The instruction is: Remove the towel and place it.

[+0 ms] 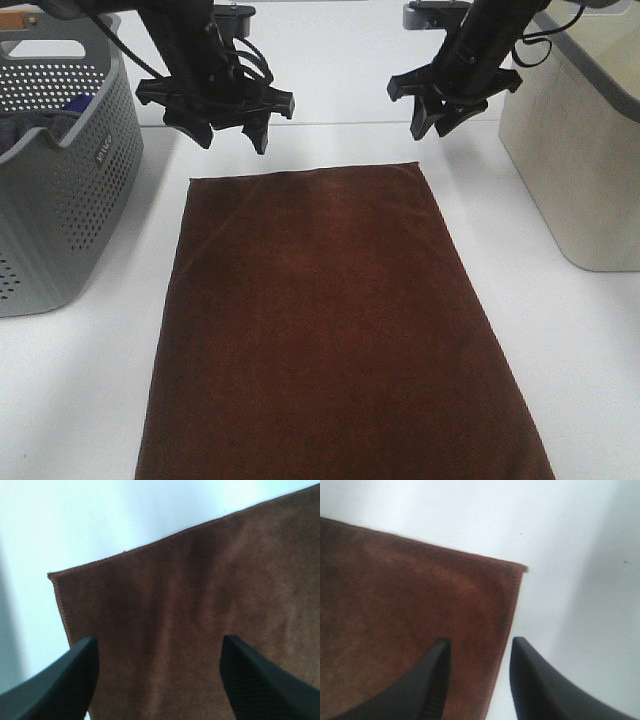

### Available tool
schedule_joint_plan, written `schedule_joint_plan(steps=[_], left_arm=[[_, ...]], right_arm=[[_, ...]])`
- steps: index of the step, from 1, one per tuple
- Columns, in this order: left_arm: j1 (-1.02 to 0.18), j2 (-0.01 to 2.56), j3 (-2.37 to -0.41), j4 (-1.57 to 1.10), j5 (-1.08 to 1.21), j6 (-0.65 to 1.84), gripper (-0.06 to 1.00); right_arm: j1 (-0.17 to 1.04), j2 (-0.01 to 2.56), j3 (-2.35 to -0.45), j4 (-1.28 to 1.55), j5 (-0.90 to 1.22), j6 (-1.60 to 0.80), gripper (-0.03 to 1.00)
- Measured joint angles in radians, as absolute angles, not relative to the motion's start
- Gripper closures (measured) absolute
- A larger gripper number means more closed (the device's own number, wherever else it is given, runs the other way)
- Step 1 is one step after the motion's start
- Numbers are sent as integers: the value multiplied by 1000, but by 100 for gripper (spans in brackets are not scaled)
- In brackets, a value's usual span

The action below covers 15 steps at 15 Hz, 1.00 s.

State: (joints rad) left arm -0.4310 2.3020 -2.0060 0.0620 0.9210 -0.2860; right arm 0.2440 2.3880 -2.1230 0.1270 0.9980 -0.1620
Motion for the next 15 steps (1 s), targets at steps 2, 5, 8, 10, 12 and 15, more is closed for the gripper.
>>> schedule_joint_plan(steps=[2,5,8,10,12,15], left_arm=[[-431,2328,-2031,64,921,-272,28],[-431,2330,-2036,91,917,-248,28],[-431,2330,-2036,92,917,-248,28],[-431,2330,-2036,92,917,-246,28],[-431,2330,-2036,92,917,-243,28],[-431,2330,-2036,92,917,-239,29]], right_arm=[[244,2441,-2129,105,959,-127,59],[244,2490,-2129,97,877,-117,59],[244,2511,-2130,97,804,-117,59],[244,2532,-2131,97,781,-117,59],[244,2550,-2131,96,777,-117,59],[244,2558,-2131,96,766,-117,59]])
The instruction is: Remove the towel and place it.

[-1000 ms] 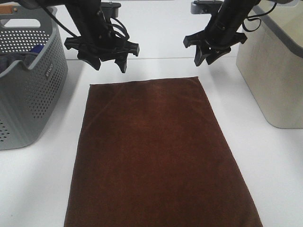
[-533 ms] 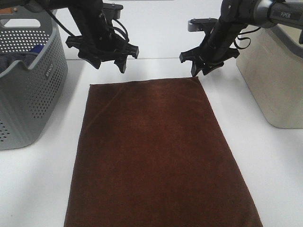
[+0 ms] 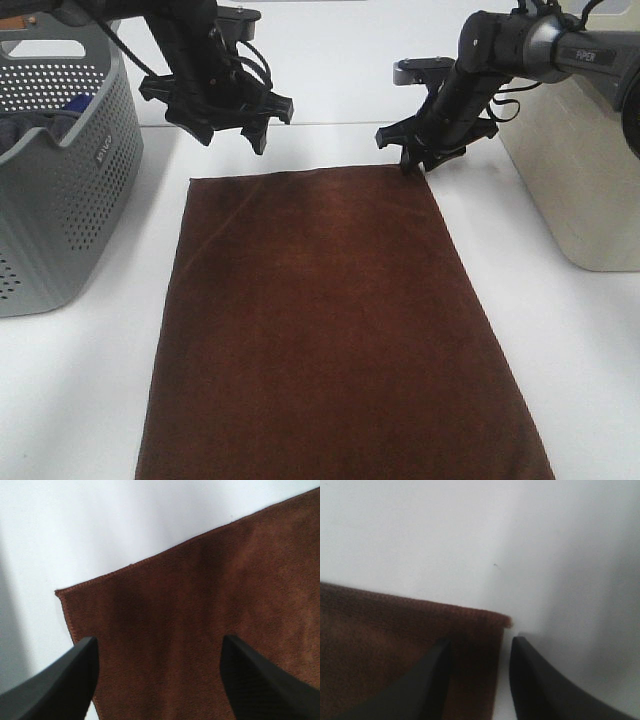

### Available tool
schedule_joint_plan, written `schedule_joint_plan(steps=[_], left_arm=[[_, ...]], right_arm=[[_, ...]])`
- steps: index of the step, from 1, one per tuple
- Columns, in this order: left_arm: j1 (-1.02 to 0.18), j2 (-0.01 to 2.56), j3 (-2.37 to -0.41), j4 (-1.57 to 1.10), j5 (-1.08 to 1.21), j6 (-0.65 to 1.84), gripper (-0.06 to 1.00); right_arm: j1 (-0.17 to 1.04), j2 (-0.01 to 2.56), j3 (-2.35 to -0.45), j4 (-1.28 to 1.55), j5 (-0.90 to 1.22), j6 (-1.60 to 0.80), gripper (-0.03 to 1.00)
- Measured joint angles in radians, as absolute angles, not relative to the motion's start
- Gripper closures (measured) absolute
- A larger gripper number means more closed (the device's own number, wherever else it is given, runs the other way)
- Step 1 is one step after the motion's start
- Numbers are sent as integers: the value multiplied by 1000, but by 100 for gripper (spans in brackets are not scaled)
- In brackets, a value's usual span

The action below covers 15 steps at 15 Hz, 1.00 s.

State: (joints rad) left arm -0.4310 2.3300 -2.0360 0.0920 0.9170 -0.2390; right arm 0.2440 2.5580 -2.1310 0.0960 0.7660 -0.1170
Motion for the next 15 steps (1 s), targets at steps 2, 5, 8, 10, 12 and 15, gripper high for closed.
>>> schedule_joint_plan(steps=[2,5,8,10,12,15], left_arm=[[-431,2330,-2036,92,916,-236,29],[-431,2330,-2036,92,916,-229,29],[-431,2330,-2036,92,913,-225,29],[-431,2330,-2036,92,911,-225,29],[-431,2331,-2036,92,897,-222,29],[-431,2347,-2036,141,830,-215,30]], right_arm=[[244,2566,-2131,92,756,-117,59],[244,2568,-2133,81,753,-117,67],[244,2568,-2133,83,770,-117,95],[244,2568,-2144,80,789,-117,97],[244,2576,-2175,40,838,-108,97],[244,2579,-2278,-104,939,-31,97]])
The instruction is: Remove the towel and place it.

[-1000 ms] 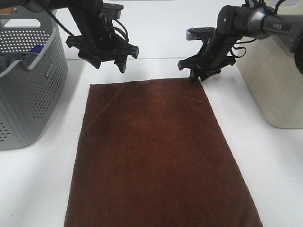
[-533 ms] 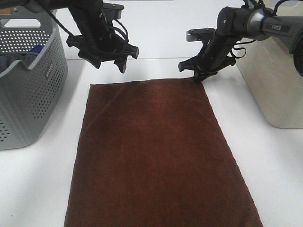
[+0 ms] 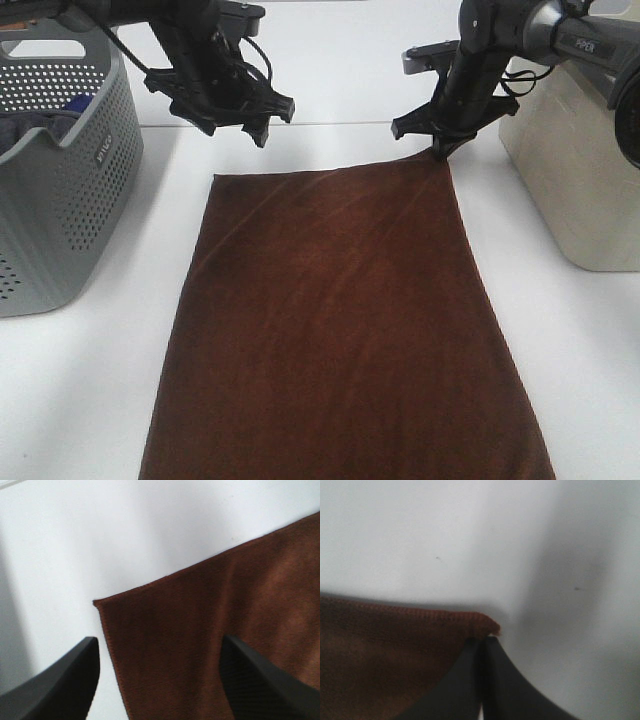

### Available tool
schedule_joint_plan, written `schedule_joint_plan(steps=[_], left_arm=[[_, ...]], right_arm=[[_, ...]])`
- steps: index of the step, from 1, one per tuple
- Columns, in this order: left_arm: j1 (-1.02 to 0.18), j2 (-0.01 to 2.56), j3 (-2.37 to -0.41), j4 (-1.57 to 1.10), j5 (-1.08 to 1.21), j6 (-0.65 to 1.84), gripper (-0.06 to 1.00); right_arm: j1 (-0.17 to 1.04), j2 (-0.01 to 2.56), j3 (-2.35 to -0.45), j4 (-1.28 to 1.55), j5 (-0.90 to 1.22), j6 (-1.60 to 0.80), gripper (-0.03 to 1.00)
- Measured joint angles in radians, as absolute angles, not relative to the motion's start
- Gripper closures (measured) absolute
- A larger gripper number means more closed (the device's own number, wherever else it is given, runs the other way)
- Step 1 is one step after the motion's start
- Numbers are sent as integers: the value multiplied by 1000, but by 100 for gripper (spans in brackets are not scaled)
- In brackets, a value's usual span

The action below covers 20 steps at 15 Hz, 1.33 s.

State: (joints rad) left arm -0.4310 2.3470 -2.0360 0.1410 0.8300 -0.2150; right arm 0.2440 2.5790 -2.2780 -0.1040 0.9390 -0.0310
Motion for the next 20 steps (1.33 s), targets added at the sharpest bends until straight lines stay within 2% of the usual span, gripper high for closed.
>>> schedule_joint_plan(steps=[3,13,19,20], left_arm=[[-431,2401,-2042,168,780,-234,35],[-379,2587,-2198,164,776,-318,36],[-370,2614,-2201,163,770,-342,43],[-370,2618,-2205,157,765,-343,50]], right_arm=[[244,2579,-2291,-126,965,-28,97],[244,2579,-2292,-126,966,-27,97],[244,2579,-2292,-122,966,-15,97],[244,2579,-2292,-122,967,-14,97]])
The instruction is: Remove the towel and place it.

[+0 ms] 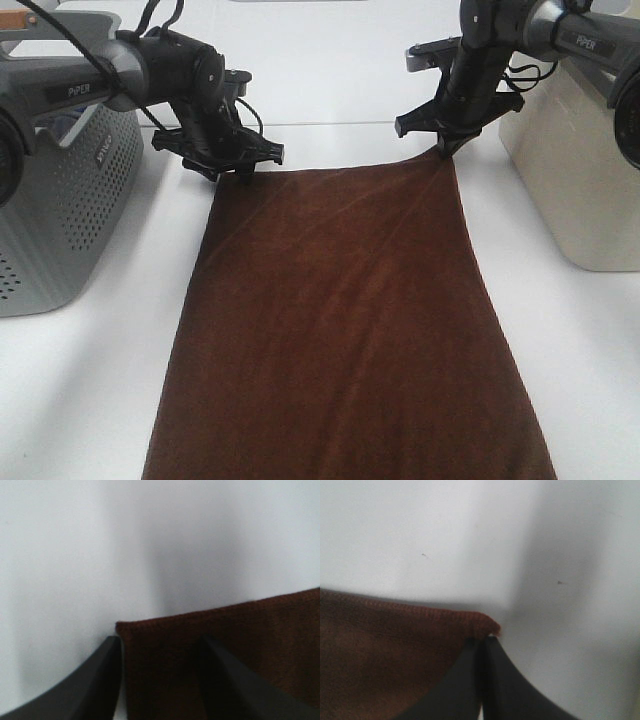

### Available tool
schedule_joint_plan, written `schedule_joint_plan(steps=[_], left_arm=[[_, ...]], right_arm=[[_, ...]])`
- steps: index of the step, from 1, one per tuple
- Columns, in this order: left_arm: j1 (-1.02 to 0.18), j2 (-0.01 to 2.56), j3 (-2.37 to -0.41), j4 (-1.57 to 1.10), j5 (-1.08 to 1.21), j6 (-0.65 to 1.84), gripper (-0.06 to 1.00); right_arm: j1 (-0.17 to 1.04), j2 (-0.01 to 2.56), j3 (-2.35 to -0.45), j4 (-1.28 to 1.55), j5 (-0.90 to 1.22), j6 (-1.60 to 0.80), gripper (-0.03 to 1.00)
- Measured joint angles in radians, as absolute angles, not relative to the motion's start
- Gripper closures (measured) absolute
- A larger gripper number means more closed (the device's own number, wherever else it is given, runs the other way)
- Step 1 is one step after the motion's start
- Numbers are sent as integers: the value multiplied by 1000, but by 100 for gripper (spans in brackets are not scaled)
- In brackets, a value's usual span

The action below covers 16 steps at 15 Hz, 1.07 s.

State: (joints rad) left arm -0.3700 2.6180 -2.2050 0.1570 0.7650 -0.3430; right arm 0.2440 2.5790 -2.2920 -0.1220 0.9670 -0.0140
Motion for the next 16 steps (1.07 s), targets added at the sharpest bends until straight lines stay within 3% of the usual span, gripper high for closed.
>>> schedule_joint_plan(steps=[3,4,10,16], left_arm=[[-370,2621,-2207,152,748,-335,87],[-370,2622,-2207,152,745,-323,93],[-370,2639,-2273,195,724,-290,94],[-368,2639,-2305,259,523,-289,94]], right_arm=[[244,2579,-2292,-121,968,-14,97],[244,2579,-2292,-121,968,-14,97],[244,2579,-2292,-137,920,-14,97],[244,2579,-2292,-210,720,-14,97]])
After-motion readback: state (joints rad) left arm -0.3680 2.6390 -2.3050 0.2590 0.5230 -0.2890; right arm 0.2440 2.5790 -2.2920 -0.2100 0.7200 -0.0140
